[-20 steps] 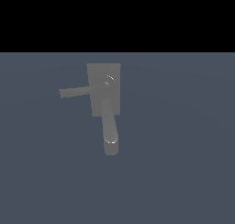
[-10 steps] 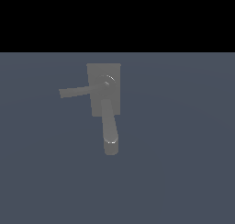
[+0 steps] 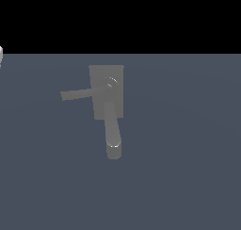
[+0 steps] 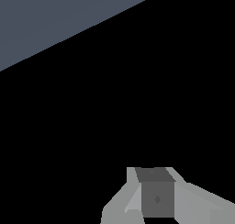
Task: Turn on the faucet by rotating a designated handle.
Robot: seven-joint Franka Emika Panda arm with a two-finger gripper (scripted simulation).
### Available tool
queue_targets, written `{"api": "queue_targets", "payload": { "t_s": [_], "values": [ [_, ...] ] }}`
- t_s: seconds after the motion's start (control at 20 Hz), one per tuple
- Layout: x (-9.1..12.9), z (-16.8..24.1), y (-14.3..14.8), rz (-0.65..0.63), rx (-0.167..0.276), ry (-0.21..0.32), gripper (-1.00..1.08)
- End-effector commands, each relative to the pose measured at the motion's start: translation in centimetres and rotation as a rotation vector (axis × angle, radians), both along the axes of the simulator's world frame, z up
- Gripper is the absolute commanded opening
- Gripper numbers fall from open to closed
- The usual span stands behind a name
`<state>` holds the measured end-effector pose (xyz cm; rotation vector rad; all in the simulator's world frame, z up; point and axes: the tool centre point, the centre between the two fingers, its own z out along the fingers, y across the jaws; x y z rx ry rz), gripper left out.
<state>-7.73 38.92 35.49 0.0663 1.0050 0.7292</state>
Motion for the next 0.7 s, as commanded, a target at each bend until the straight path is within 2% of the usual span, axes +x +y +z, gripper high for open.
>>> {"api": "queue_targets", "payload": {
  "t_s": [0.0,0.3,0.65],
  "values": [
    [1.2,-3.8,-1.1,-0.015,-0.083,0.059,-1.0],
    [3.0,-11.0,-4.2,-0.055,-0.231,0.177,-1.0],
    [4.0,-16.1,-7.3,-0.093,-0.333,0.267,-1.0]
  ]
}}
